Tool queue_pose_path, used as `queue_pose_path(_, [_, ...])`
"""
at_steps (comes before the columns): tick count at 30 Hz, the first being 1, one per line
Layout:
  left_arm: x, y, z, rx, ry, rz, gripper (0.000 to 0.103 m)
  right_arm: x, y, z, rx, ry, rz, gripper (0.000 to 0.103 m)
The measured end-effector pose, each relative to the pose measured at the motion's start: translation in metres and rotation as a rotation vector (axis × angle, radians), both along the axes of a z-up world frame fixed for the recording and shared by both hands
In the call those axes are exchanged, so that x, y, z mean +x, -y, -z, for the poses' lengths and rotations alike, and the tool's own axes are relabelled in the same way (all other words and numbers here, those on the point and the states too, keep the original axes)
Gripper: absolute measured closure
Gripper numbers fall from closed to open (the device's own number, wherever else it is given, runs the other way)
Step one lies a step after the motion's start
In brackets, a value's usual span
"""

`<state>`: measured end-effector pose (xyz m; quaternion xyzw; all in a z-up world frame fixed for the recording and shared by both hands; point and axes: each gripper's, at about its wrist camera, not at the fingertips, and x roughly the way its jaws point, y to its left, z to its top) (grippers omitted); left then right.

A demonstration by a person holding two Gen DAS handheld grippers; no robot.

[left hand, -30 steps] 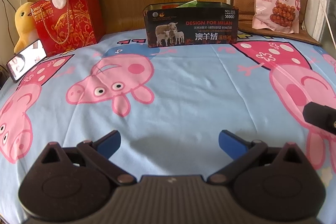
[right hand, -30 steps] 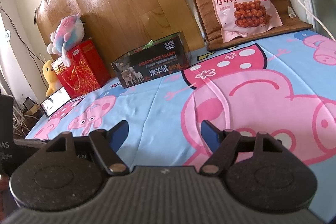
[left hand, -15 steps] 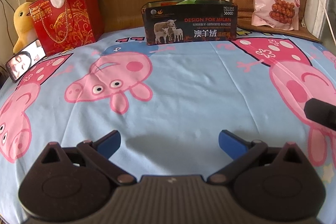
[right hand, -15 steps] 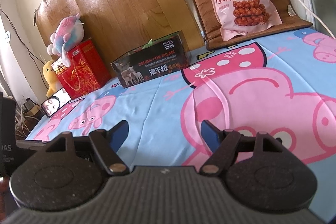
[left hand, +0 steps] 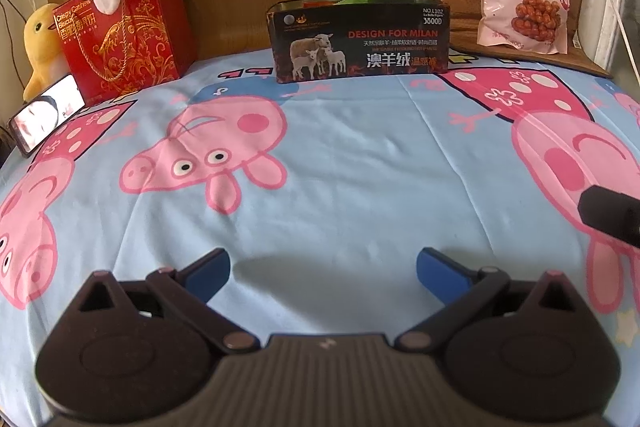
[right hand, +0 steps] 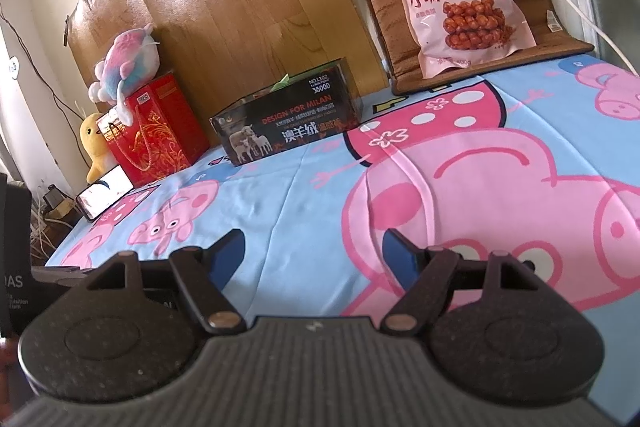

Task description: Organize snacks

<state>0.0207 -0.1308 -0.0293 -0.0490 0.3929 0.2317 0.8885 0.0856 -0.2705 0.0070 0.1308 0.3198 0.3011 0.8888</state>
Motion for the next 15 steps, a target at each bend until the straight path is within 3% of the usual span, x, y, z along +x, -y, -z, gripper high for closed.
queue_pose_path(15, [-0.0026, 0.0009, -0.0034, 0.033, 0.017, -0.01, 0.0, -0.0001, -0.0031, 0.0002, -0.009, 0.005, -0.008, 0.025])
